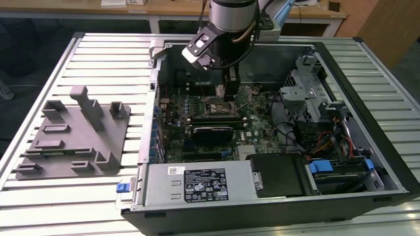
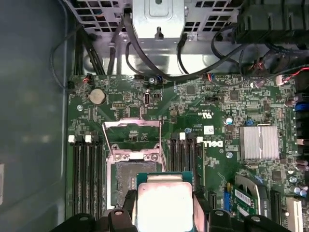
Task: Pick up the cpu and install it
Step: 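Place the cpu into insertion slot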
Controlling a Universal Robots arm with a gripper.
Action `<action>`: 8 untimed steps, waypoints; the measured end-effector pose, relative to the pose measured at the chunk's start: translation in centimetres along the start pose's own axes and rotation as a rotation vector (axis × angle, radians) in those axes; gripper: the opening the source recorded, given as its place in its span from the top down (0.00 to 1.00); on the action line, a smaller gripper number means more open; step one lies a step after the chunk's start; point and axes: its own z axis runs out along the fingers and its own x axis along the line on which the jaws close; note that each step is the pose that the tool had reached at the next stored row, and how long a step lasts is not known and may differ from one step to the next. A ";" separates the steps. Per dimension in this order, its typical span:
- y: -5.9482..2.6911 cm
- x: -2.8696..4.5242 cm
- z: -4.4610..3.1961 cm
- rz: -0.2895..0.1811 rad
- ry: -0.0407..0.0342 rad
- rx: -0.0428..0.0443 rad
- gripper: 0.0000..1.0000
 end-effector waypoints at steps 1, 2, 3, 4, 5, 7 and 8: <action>-0.01 0.00 0.18 0.000 0.0002 -0.0001 0.45; -0.02 0.01 0.36 0.000 0.0003 -0.0001 0.45; -0.04 0.01 0.55 0.000 0.0001 0.0001 0.45; -0.05 0.02 0.73 -0.001 0.0001 0.0001 0.45; -0.06 0.03 0.91 -0.002 0.0002 0.0000 0.45; -0.09 0.06 1.27 -0.004 0.0006 -0.0001 0.45; -0.10 0.09 1.45 -0.006 0.0006 0.0000 0.45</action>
